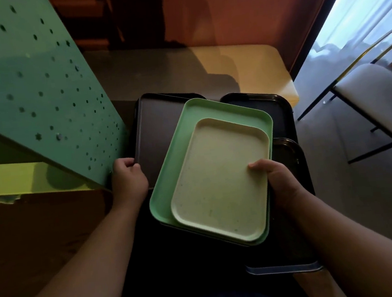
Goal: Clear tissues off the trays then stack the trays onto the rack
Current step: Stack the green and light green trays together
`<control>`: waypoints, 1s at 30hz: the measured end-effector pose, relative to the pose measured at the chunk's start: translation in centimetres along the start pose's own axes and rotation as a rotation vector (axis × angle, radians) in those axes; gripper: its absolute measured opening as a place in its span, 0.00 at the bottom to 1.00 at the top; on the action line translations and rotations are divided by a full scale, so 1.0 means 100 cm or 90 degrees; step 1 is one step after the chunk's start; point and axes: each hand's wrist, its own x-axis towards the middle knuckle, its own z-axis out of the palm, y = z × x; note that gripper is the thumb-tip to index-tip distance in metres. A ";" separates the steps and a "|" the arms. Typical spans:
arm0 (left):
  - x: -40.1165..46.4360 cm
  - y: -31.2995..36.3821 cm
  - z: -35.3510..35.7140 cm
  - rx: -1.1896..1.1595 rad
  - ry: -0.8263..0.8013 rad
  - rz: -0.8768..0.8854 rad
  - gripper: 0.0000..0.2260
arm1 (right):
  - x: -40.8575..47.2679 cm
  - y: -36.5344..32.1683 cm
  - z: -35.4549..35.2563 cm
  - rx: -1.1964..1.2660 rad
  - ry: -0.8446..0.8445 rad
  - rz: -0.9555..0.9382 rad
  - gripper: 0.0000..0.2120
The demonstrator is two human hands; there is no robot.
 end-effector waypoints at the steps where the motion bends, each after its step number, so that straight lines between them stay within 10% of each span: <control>1: -0.003 -0.001 -0.003 -0.023 -0.004 0.011 0.11 | -0.002 -0.003 0.003 -0.003 -0.001 -0.004 0.22; 15: -0.031 0.016 -0.049 -0.326 -0.267 -0.015 0.05 | -0.040 -0.018 0.023 0.013 0.021 -0.156 0.32; 25: -0.073 0.077 -0.096 -0.484 -0.566 -0.074 0.24 | -0.087 -0.005 0.032 0.069 -0.019 -0.172 0.14; 30: -0.070 0.086 -0.101 -0.440 -0.500 0.041 0.18 | -0.106 -0.037 0.028 0.020 -0.091 -0.219 0.09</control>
